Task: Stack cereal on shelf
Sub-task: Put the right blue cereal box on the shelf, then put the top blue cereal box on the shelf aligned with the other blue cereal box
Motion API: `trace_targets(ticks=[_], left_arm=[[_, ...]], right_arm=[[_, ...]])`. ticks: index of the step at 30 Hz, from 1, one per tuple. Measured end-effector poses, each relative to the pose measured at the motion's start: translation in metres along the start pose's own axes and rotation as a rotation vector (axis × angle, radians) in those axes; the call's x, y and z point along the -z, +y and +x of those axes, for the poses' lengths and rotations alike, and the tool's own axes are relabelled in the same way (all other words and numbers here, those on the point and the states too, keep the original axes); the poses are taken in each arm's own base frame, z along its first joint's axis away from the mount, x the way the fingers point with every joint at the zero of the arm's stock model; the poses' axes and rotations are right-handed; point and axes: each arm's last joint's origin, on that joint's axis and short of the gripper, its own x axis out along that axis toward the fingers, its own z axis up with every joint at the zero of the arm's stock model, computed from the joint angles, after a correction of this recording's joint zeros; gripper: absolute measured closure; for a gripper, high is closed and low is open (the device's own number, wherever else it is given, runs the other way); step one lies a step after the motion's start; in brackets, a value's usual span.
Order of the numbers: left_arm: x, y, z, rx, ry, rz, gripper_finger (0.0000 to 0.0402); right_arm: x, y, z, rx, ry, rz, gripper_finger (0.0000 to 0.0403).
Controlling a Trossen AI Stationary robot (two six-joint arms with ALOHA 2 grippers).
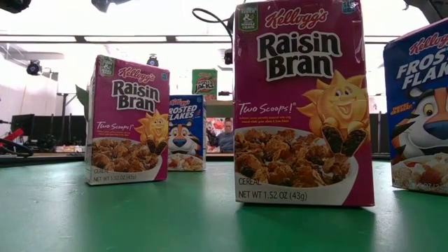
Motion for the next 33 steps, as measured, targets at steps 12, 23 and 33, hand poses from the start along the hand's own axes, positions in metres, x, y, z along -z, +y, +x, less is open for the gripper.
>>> trace_targets(ticks=[12,23,33], left_arm=[[0.000,0.000,0.000,0.000,0.000,0.000,0.0229],[0.000,0.000,0.000,-0.001,-0.003,0.000,0.0228],[-0.002,0.000,0.000,-0.002,-0.007,-0.004,0.0229]], right_arm=[[0.001,-0.002,0.001,0.002,0.004,0.003,0.0394],[-0.028,0.022,-0.061,-0.095,-0.113,0.089,0.0394],[-0.048,0.079,-0.126,-0.468,-0.317,0.100,0.0394]])
